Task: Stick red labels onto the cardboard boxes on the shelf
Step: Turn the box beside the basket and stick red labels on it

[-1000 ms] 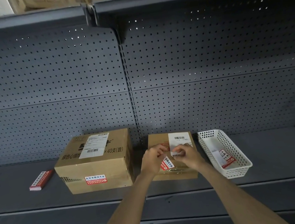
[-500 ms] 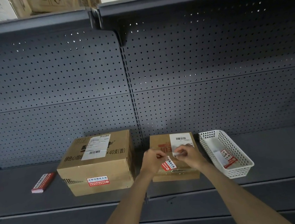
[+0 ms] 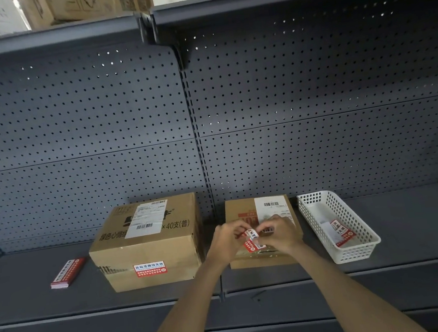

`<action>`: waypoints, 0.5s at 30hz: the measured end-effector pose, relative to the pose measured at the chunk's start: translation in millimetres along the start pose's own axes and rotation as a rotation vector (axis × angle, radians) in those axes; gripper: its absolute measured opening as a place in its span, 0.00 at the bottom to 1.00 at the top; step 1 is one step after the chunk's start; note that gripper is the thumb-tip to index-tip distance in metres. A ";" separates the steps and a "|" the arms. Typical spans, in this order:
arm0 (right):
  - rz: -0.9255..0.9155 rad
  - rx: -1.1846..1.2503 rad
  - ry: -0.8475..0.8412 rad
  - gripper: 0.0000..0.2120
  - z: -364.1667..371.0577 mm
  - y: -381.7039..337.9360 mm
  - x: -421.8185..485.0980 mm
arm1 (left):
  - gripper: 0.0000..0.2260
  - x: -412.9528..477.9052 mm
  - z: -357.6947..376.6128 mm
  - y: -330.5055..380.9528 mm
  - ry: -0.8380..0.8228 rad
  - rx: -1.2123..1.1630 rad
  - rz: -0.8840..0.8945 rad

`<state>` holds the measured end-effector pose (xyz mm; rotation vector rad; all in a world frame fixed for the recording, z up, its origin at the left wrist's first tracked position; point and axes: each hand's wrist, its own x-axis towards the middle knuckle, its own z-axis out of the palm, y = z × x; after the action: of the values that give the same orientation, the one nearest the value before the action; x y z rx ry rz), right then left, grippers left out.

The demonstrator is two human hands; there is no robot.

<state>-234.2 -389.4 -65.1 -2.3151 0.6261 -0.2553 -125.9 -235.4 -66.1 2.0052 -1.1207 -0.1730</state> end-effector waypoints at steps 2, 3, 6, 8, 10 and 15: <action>0.003 0.044 0.000 0.12 -1.1 -0.7 -1.1 | 0.16 -2.7 -1.1 0.3 -0.001 0.017 0.020; 0.000 0.058 0.004 0.12 -1.9 -0.6 -1.2 | 0.18 -3.4 -1.3 0.1 0.019 0.024 0.033; -0.010 0.077 0.004 0.12 -2.8 -1.0 -1.2 | 0.18 -2.3 -2.5 -3.4 0.098 0.085 0.034; -0.017 0.098 -0.014 0.12 -4.0 -1.9 -2.0 | 0.14 -1.6 -3.8 -5.9 0.065 0.145 0.007; -0.023 0.126 -0.032 0.14 -6.4 -2.3 -3.2 | 0.10 -4.1 -3.8 -6.2 0.009 0.190 0.001; -0.038 0.149 -0.075 0.11 -8.6 1.2 -2.3 | 0.07 -8.5 -4.0 -7.6 0.044 0.187 0.030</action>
<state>-239.6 -394.1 -59.7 -2.1841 0.5084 -0.2242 -124.1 -224.6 -71.0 2.1439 -1.1756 -0.0085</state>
